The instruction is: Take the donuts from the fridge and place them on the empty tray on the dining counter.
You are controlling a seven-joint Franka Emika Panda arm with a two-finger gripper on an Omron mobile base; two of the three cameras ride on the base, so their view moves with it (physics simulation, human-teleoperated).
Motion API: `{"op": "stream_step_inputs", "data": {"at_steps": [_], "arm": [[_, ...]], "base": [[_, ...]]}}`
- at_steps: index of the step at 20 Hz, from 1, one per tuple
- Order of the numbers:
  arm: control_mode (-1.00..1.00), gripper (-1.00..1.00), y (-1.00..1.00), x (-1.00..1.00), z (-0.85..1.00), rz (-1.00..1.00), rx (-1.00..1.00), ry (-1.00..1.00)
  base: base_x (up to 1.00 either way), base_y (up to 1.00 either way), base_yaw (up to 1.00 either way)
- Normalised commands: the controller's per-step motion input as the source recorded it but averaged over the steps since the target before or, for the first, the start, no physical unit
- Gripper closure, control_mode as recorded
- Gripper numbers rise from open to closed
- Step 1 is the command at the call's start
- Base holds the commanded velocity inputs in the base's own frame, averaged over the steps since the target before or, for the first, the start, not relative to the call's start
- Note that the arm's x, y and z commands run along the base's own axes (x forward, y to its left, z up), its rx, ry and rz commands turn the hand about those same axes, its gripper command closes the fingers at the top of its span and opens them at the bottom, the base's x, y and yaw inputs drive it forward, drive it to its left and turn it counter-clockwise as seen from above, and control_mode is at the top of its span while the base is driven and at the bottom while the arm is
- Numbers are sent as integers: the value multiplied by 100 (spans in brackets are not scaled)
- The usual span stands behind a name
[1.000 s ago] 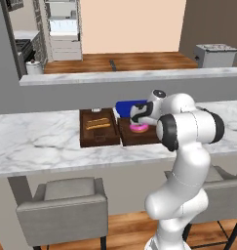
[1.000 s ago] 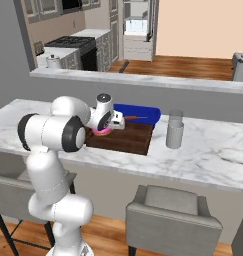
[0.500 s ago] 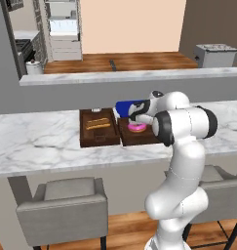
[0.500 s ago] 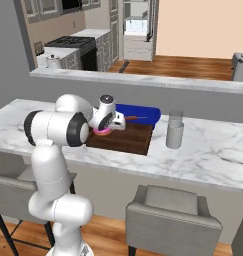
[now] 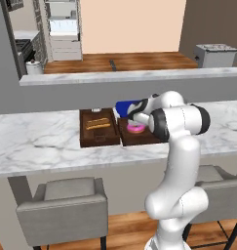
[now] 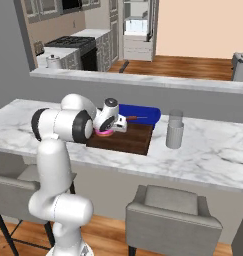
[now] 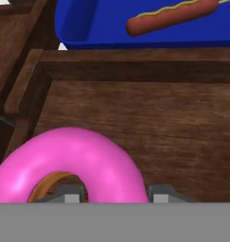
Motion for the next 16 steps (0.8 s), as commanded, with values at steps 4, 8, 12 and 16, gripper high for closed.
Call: {"op": "stream_step_inputs", "data": {"at_steps": [4, 8, 12, 16], "arm": [[-100, 100, 0, 20, -26, 0, 2, 0], [-100, 100, 0, 17, -31, 0, 1, 0], [-100, 100, 0, 16, -19, -1, 1, 0], [-100, 100, 35, 1, -20, 0, 1, 0]], "base": [[0, 0, 0], [0, 0, 0], [0, 0, 0], [0, 0, 0]]}}
